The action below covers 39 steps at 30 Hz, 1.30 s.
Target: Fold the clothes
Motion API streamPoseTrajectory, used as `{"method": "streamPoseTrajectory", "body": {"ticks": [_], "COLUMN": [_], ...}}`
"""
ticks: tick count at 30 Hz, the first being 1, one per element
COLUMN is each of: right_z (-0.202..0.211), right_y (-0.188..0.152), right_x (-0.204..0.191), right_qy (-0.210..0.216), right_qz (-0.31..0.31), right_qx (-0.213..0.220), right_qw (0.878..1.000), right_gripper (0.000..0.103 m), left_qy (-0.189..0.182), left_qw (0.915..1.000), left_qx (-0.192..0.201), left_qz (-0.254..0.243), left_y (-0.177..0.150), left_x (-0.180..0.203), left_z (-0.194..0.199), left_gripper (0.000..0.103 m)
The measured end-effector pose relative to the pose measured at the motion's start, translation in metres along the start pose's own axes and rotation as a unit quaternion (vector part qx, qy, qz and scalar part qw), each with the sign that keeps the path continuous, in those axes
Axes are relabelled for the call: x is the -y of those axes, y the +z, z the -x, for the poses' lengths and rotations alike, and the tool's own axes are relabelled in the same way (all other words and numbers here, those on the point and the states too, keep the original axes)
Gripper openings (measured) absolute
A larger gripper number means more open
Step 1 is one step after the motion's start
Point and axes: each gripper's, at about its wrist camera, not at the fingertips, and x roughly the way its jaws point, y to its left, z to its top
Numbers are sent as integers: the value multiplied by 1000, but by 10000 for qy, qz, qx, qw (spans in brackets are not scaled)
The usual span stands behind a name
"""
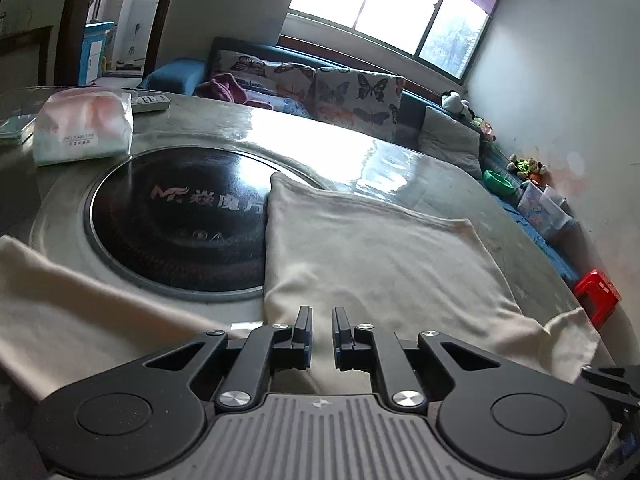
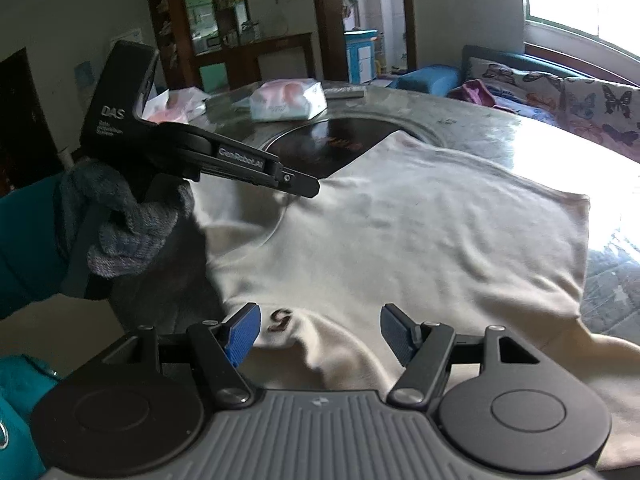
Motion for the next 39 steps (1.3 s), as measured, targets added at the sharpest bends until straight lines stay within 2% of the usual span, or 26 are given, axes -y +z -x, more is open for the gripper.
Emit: {"method": "streamPoseTrajectory", "body": {"ticks": [2, 7, 14, 20, 24, 27, 29, 31, 34, 39], "right_z": [1, 6, 6, 9, 12, 13, 11, 12, 14, 28], "right_y": [1, -2, -3, -12, -18, -21, -23, -25, -29, -23], "right_x": [4, 12, 32, 49, 50, 44, 35, 28, 19, 36], "right_qy": [-64, -157, -373, -580, -658, -667, -704, -778, -883, -954], "right_qz": [-51, -151, -401, -699, -721, -580, -333, -160, 68, -310], "right_qx": [24, 66, 154, 88, 55, -12, -95, -107, -110, 185], "right_qw": [10000, 9997, 9984, 9958, 9952, 9961, 9969, 9968, 9960, 9948], "right_gripper": [68, 68, 68, 68, 68, 68, 68, 68, 68, 68], "left_qy": [104, 78, -5, 199, 123, -113, -260, -369, -520, -707], "left_qw": [9999, 9998, 9999, 9996, 9997, 9980, 9957, 9928, 9881, 9833], "left_qx": [-60, -71, -33, -143, -97, -146, -171, -150, -109, -196], "left_qz": [83, 190, 168, 107, -197, -596, -870, -1129, -1440, -1666], "left_y": [1, -3, 16, 14, 6, -7, -17, -28, -41, -56], "left_x": [-4, -14, -3, -7, 5, 23, 36, 47, 62, 78], "left_z": [-8, -4, -22, -33, -20, -8, 0, 8, 17, 17], "left_gripper": [11, 11, 12, 13, 19, 20, 20, 26, 28, 28]}}
